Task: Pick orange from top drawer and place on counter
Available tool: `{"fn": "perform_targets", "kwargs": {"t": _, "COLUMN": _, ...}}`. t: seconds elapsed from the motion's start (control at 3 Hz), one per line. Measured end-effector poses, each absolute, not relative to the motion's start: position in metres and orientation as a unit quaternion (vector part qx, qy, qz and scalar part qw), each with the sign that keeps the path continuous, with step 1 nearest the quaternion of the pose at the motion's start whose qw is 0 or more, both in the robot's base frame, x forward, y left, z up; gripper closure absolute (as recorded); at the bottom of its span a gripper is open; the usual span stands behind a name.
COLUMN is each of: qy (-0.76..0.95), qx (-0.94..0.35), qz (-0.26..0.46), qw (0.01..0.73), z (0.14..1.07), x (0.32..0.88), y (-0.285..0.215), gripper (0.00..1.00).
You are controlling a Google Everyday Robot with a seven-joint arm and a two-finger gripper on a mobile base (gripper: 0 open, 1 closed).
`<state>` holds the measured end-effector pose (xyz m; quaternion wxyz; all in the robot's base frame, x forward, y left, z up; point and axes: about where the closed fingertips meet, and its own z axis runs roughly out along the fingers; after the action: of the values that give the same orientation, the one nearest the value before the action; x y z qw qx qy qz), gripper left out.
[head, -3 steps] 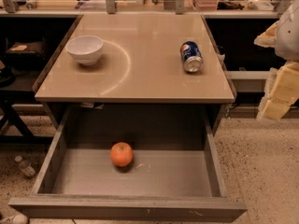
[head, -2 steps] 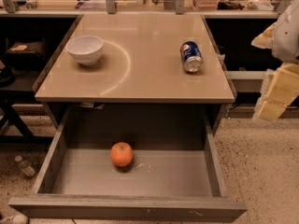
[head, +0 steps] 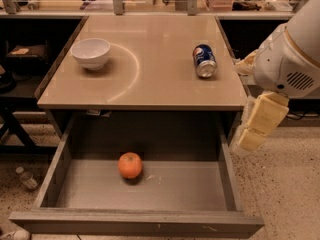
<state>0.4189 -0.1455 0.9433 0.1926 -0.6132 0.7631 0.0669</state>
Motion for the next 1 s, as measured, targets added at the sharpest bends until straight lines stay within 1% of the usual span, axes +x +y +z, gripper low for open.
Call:
{"fn": "perform_targets", "kwargs": {"t": 0.33, "qy": 0.763, "qx": -0.613, "qz": 0.066, "qw": 0.193, "z": 0.944, "x": 0.419, "y": -0.145, "gripper": 0.00}}
{"fn": "perform_targets", "kwargs": {"t": 0.67, "qy": 0.762, "qx": -0.606, "qz": 0.101, "qw": 0.203, "z": 0.916, "x": 0.411, "y": -0.123, "gripper": 0.00}}
{"fn": "perform_targets", "kwargs": {"t": 1.0, "qy": 0.759, "qx": -0.597, "qz": 0.144, "qw": 0.216, "z": 0.868, "x": 0.408, "y": -0.079, "gripper": 0.00}}
